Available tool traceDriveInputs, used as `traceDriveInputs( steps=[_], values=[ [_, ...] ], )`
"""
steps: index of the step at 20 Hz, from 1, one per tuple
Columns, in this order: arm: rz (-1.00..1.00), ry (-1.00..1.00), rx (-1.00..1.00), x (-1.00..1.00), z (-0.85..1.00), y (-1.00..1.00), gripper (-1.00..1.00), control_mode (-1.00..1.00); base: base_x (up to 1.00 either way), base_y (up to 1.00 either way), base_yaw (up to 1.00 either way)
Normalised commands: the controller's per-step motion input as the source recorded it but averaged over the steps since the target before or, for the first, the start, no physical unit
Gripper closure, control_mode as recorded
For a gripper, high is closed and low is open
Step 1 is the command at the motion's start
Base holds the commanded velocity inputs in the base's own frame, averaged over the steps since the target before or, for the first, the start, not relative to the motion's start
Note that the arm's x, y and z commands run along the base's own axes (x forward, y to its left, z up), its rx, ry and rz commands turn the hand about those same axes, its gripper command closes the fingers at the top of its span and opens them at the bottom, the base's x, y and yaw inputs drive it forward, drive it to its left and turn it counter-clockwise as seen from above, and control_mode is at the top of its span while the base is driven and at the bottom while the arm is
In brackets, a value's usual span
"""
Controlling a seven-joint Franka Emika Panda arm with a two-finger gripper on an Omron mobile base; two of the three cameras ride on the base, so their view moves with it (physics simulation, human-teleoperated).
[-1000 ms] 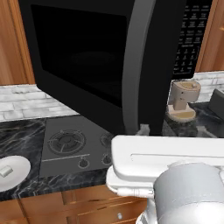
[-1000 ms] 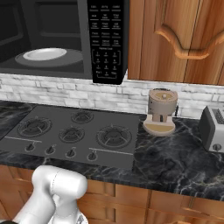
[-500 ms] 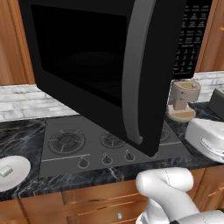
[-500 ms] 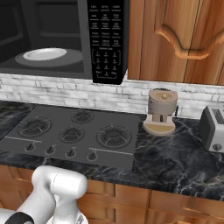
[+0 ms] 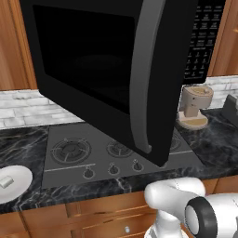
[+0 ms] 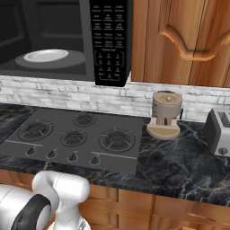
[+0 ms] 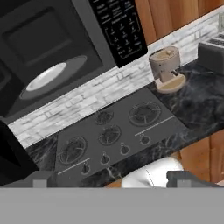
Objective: Pick the marshmallow from the counter and place it in the microwave. Then turn on the microwave.
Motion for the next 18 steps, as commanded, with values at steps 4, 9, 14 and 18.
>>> traceDriveInputs(
  steps=[4, 9, 14, 18],
  values=[
    [0.2, 0.25, 0.37, 0.58, -0.03, -0.18, -1.0, -1.0, 0.0, 0.0, 0.0],
    [0.24, 0.09, 0.34, 0.67, -0.27, 0.02, -1.0, -1.0, 0.0, 0.0, 0.0],
    [0.24, 0.03, 0.27, 0.5, -0.48, 0.21, -1.0, -1.0, 0.0, 0.0, 0.0],
    [0.24, -0.01, 0.23, 0.13, -0.69, 0.36, -1.0, -1.0, 0.0, 0.0, 0.0]
  ],
)
